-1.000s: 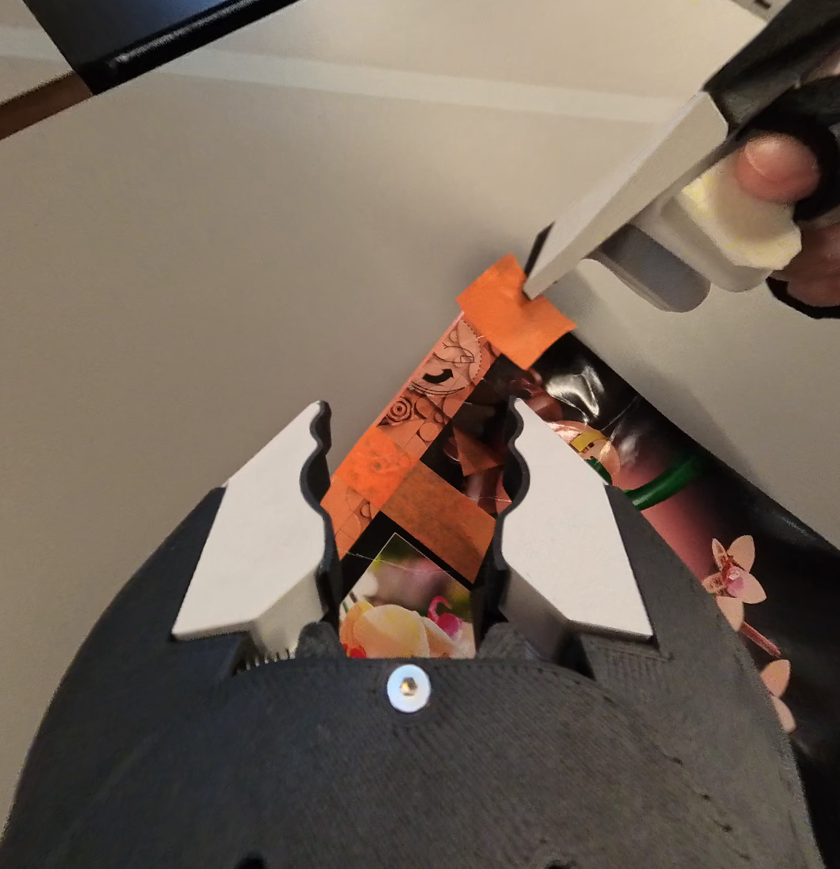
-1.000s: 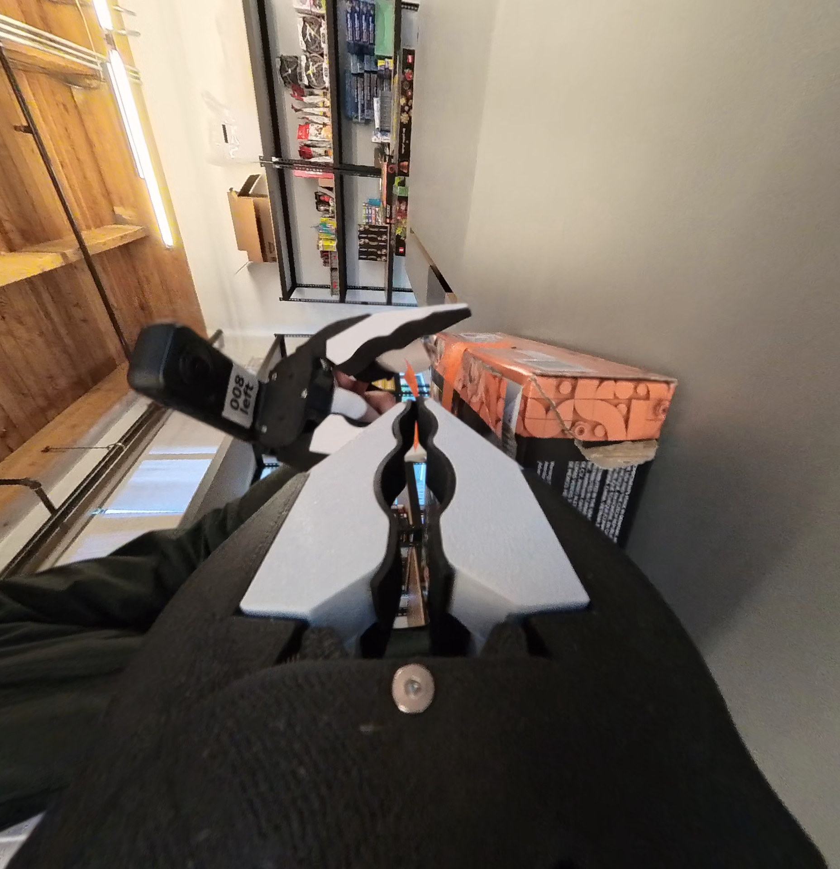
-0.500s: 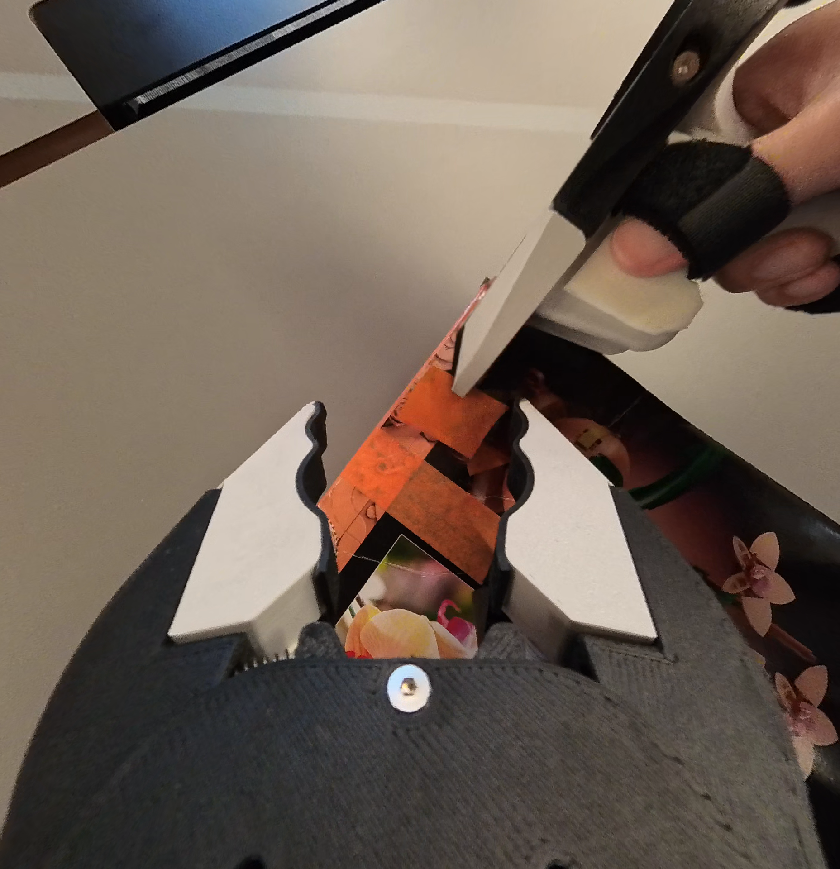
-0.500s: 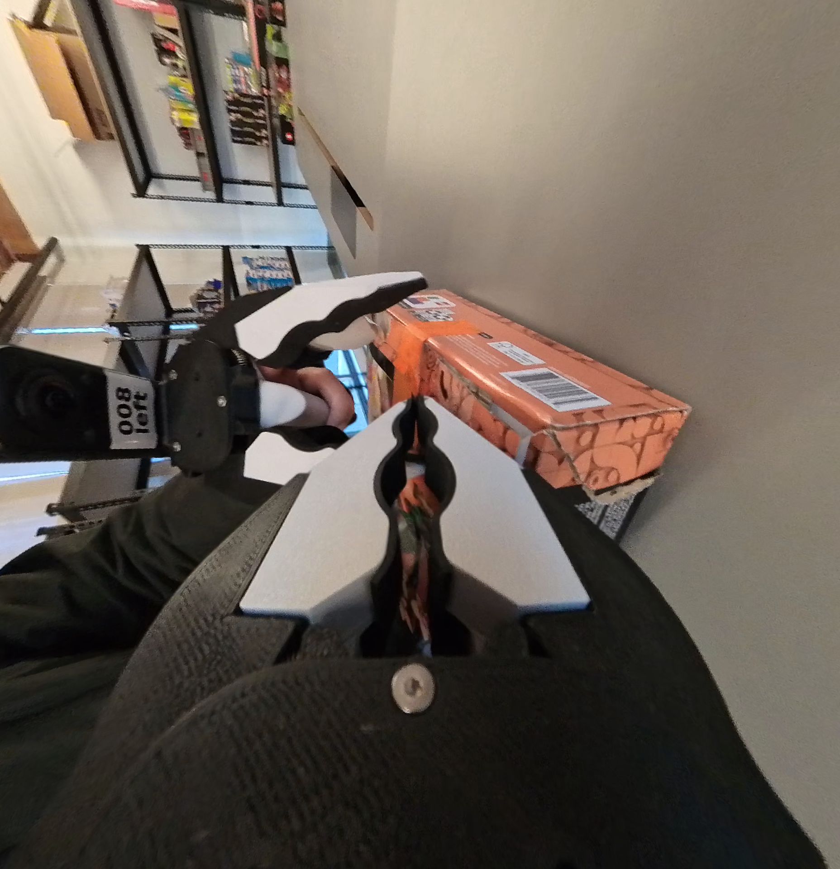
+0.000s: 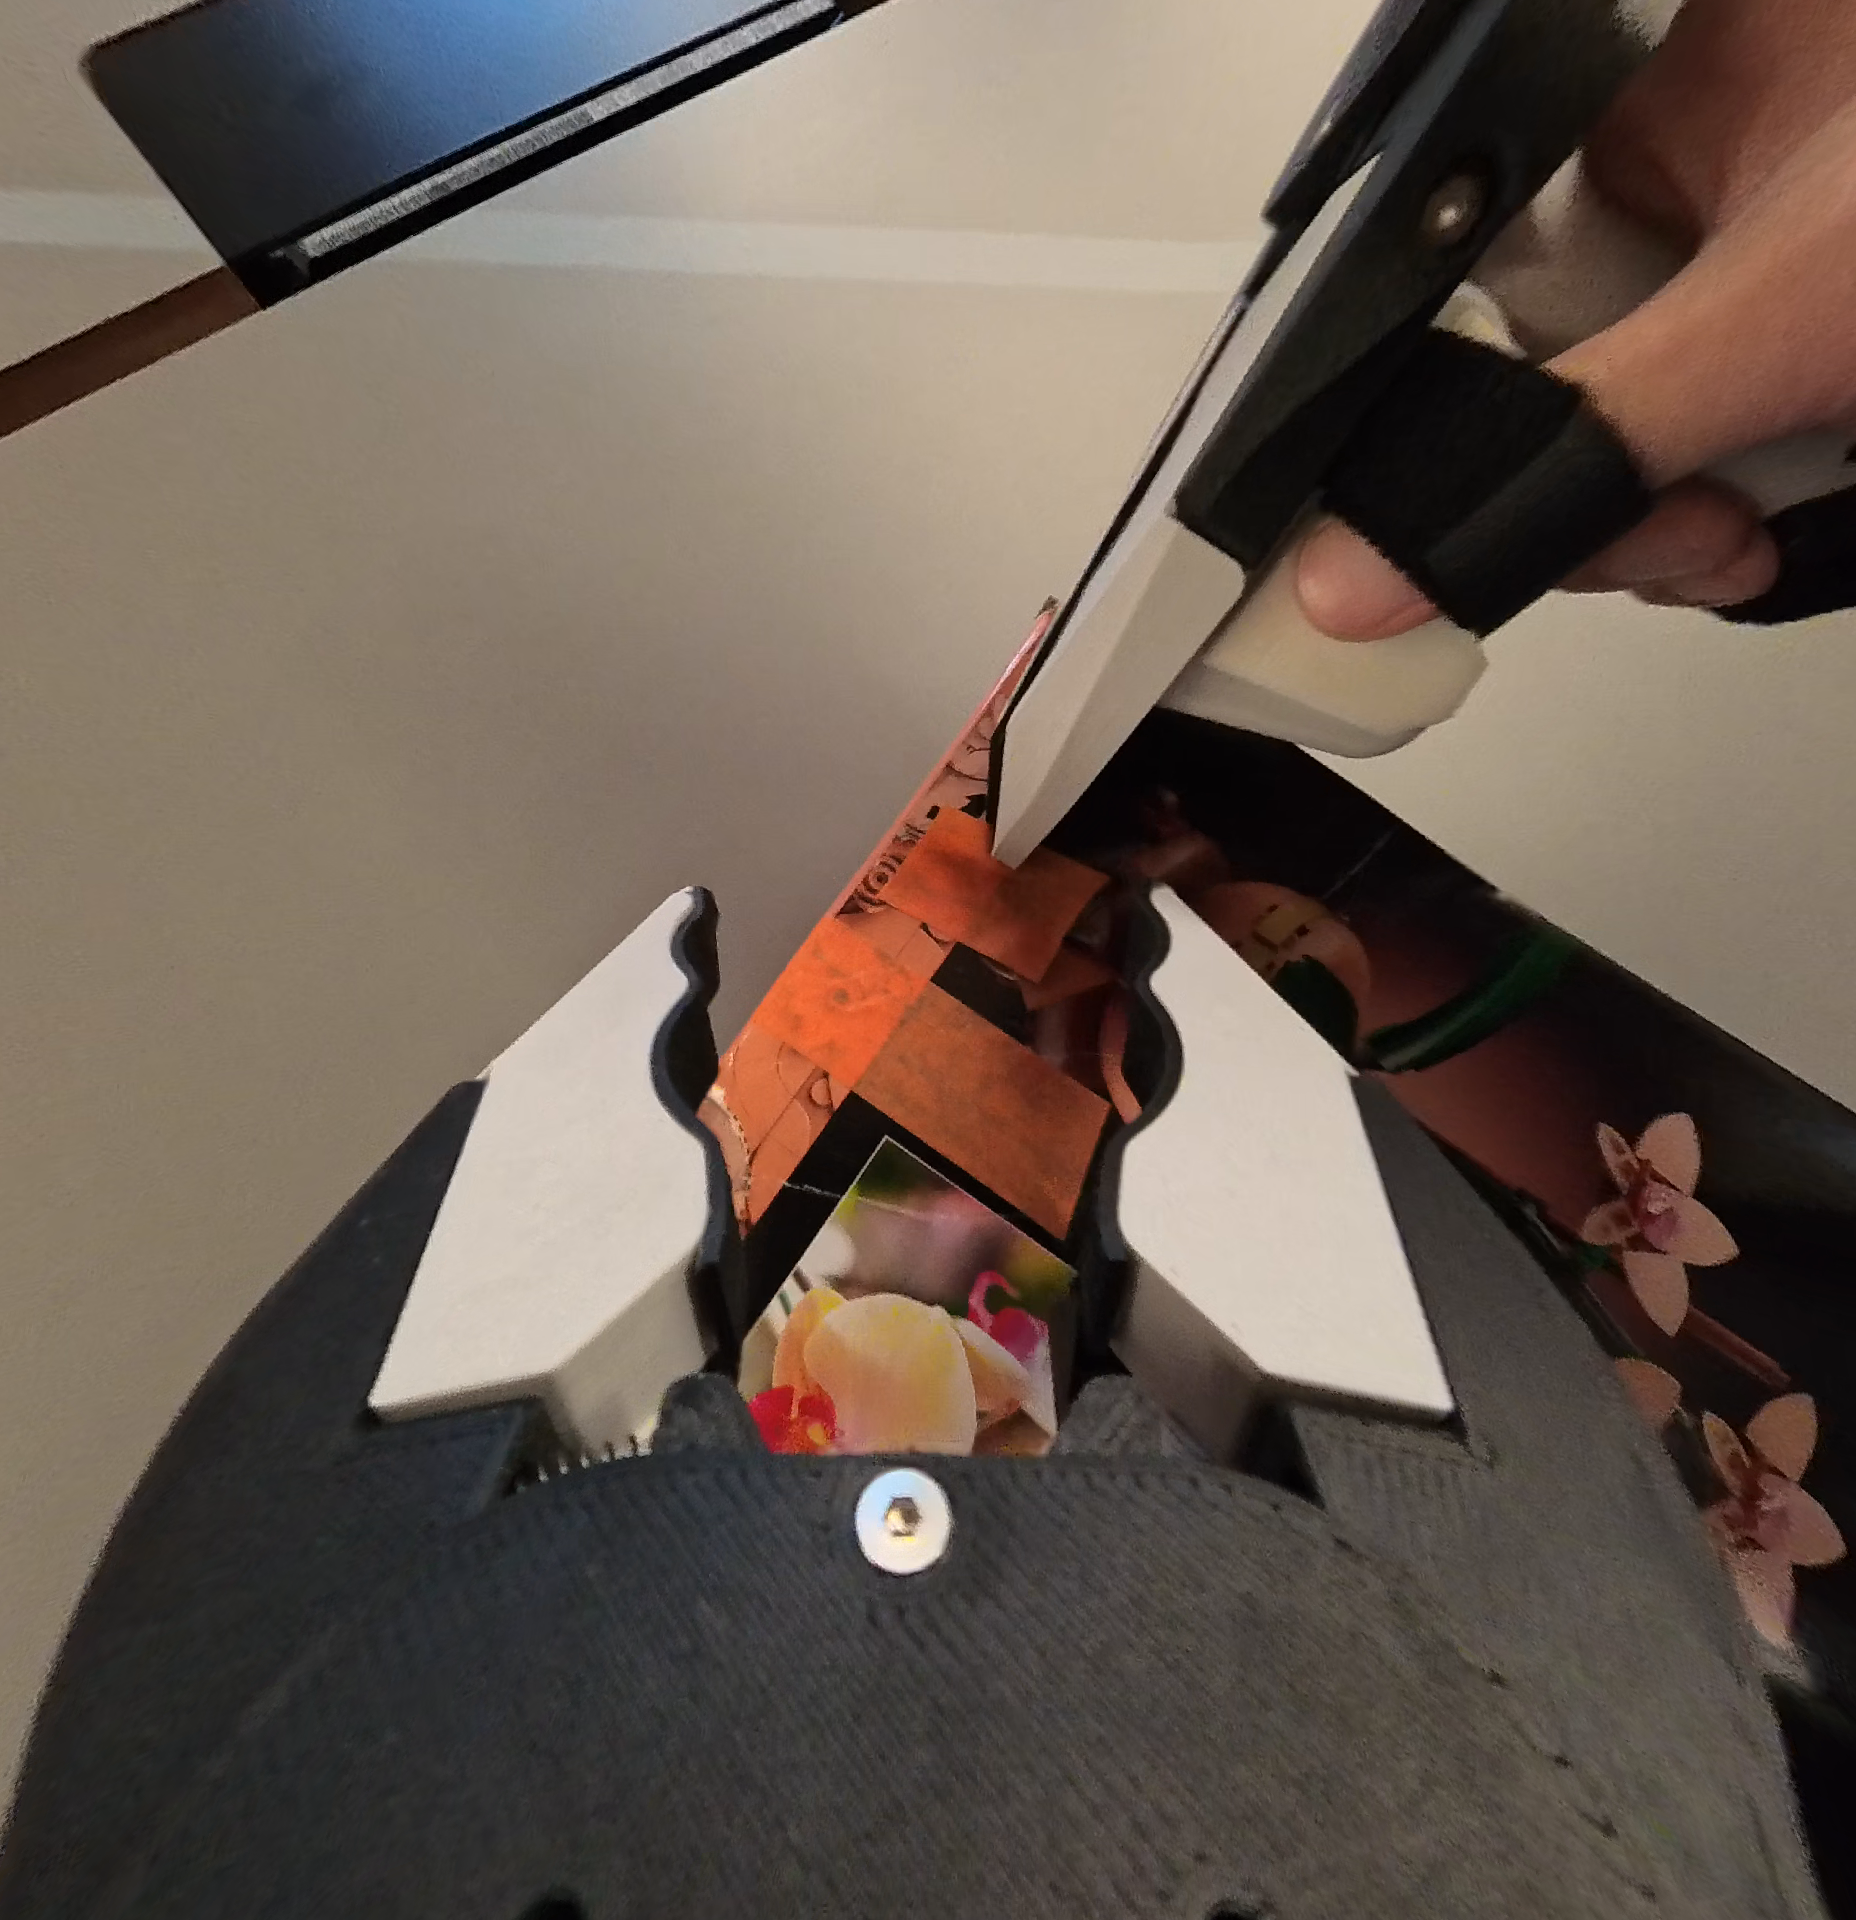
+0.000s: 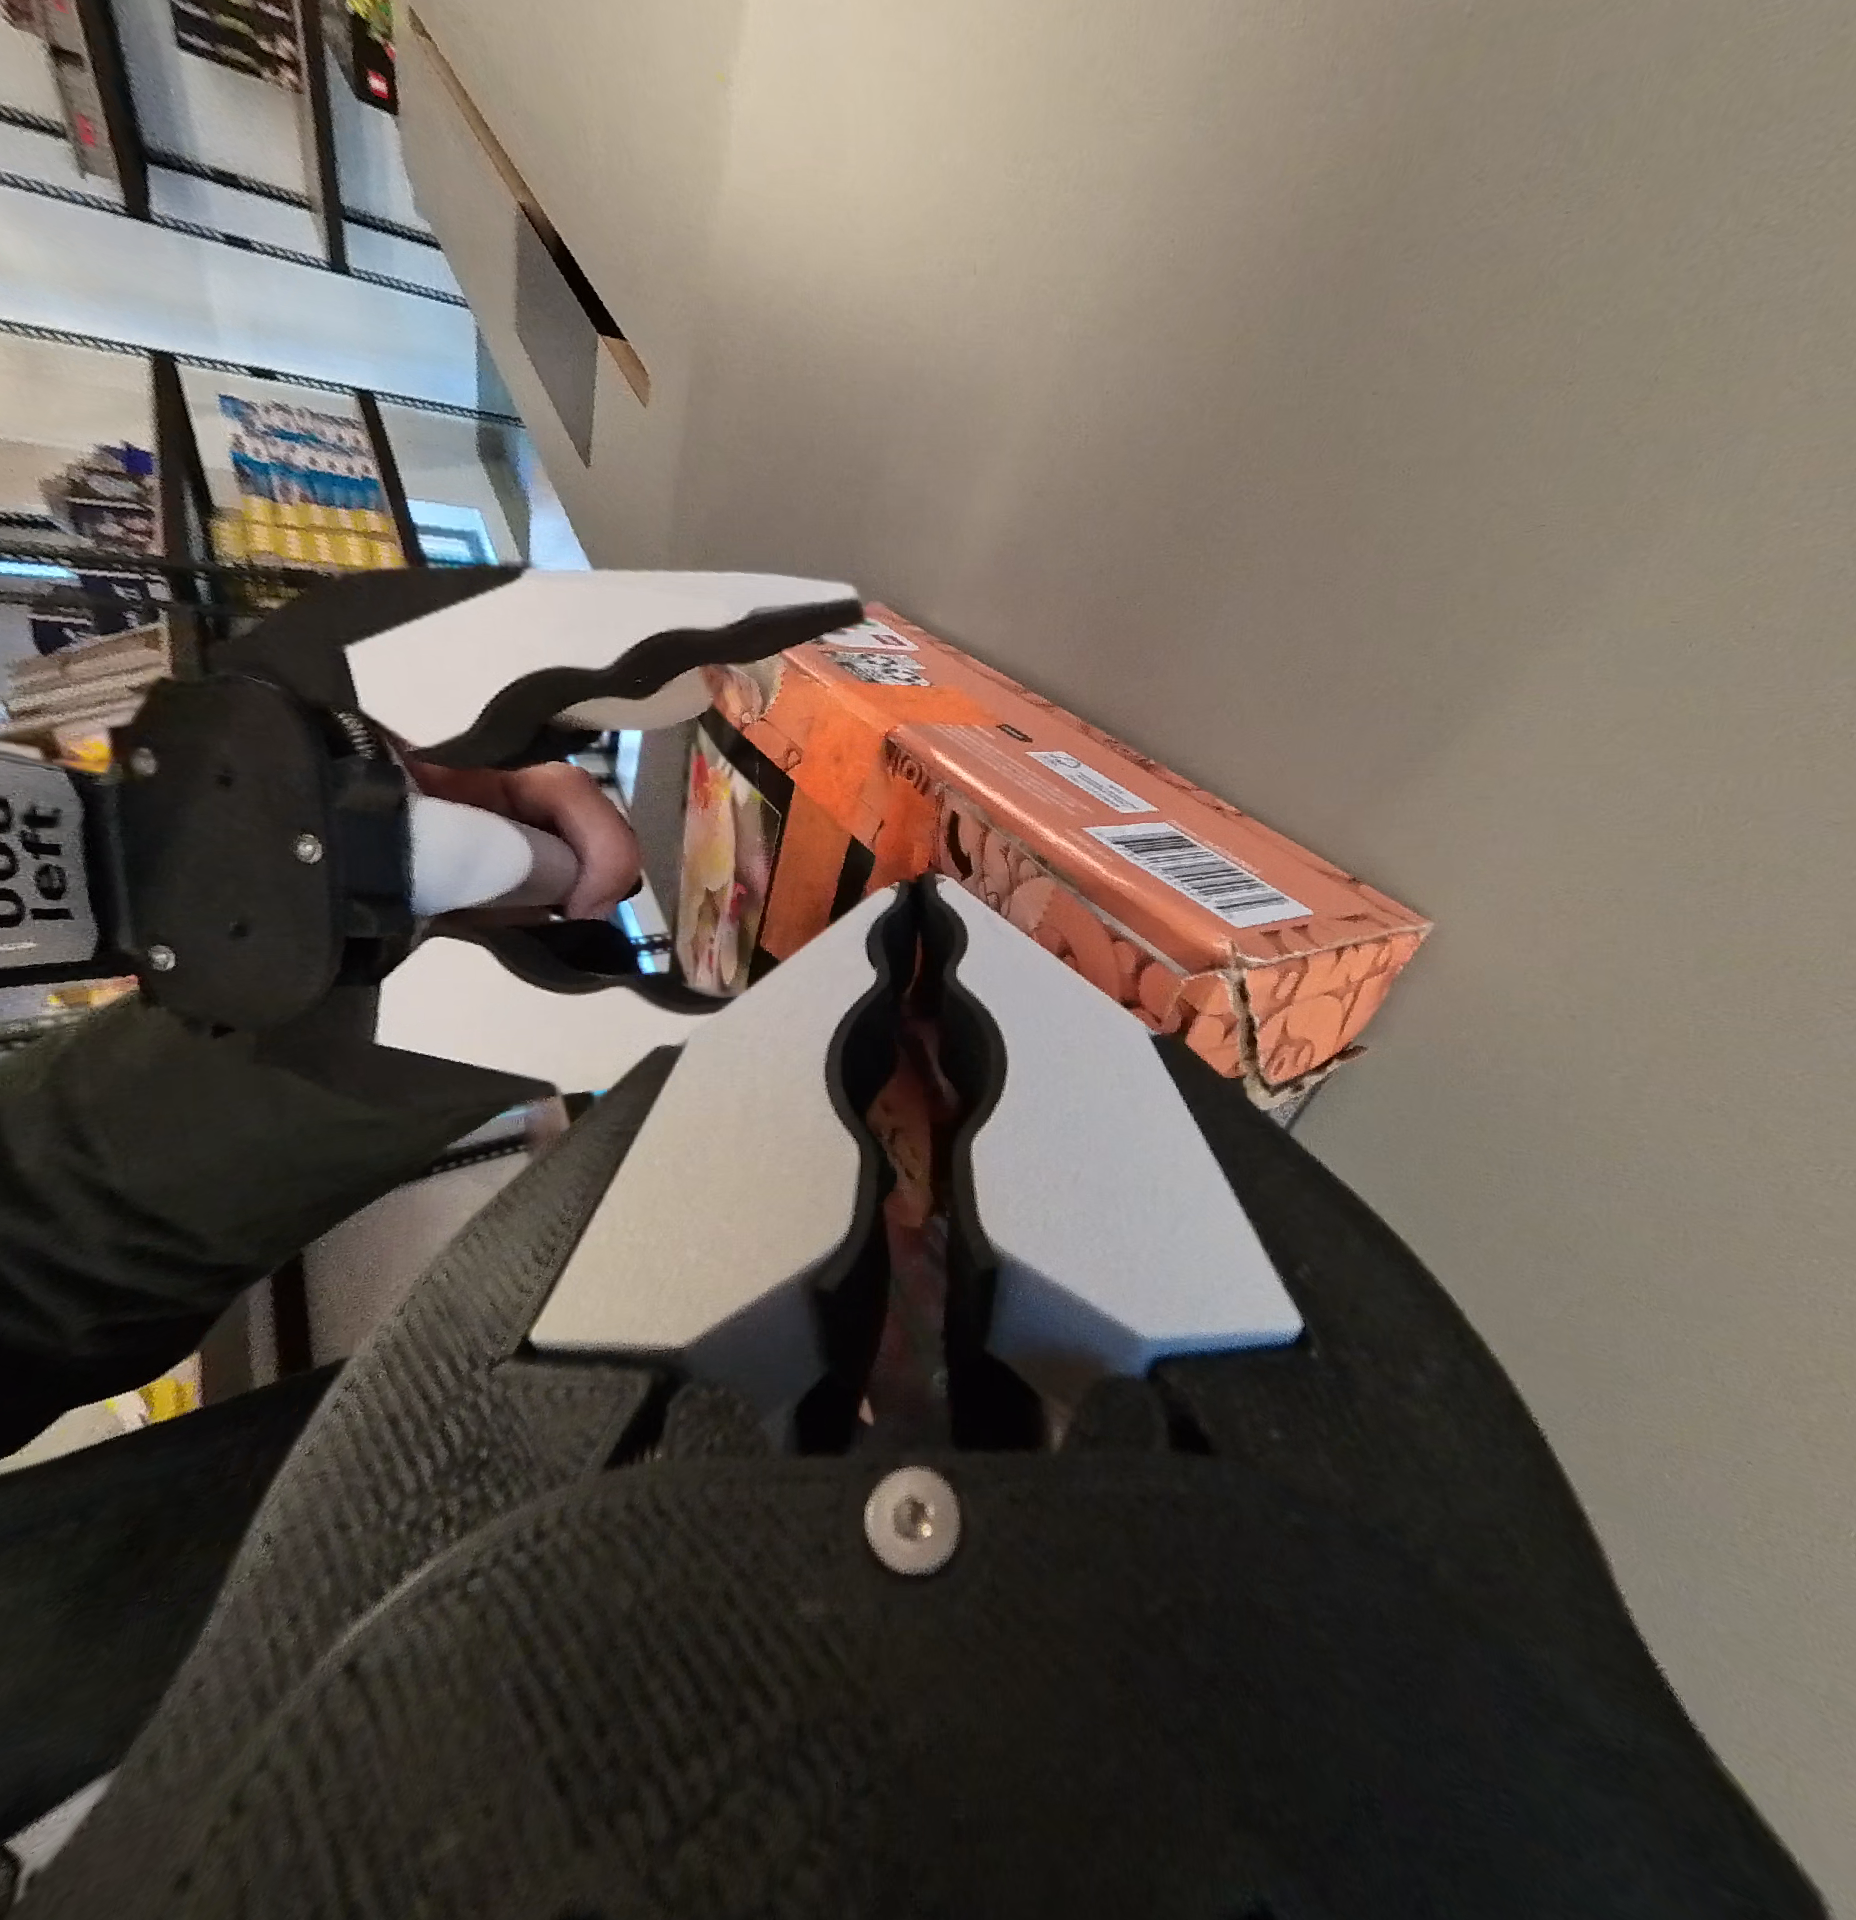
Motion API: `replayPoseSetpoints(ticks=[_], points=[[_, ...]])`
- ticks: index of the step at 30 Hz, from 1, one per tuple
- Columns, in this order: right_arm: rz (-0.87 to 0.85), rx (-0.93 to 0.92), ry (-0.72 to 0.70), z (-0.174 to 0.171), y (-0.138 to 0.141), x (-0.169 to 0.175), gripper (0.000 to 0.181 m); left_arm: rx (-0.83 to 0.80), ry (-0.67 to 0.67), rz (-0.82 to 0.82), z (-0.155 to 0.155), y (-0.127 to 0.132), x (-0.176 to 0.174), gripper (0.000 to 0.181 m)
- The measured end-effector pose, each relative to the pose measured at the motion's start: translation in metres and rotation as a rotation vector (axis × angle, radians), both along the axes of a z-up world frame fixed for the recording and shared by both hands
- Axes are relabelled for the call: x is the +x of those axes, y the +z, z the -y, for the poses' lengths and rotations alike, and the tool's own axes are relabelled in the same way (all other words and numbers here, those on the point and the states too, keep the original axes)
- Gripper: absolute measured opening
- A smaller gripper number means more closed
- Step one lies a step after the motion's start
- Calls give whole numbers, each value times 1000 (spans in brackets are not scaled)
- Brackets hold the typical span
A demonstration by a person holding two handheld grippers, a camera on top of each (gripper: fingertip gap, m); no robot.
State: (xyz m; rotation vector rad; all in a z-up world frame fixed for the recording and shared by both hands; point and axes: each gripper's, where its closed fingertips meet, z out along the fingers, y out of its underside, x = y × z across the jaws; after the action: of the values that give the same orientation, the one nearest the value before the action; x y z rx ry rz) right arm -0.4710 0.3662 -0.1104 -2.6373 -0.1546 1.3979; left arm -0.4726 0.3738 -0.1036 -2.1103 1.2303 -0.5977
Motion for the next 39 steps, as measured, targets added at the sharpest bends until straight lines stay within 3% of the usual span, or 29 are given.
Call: replayPoseSetpoints(ticks=[3,7,11,15,18,21,31,39], points=[[19,14,14,0,0,0,0,26,-20,68,4,17,-4,72],[17,13,13,-1,0,-1,0,44,-166,111,24,30,3,69],[2,-2,12,-1,0,-1,0,37,-306,6,42,10,8,68],[9,0,19,-1,0,-1,0,18,-354,-20,51,0,11,72],[24,15,26,-1,-1,-1,0,36,-362,-28,54,-3,13,80],[19,16,27,-1,0,-1,0,52,-373,-23,56,2,15,68],[29,48,50,-3,-1,0,0,44,-360,-12,63,-2,18,70],[198,229,194,-4,0,2,2,22,-376,-21,65,-2,19,76]])
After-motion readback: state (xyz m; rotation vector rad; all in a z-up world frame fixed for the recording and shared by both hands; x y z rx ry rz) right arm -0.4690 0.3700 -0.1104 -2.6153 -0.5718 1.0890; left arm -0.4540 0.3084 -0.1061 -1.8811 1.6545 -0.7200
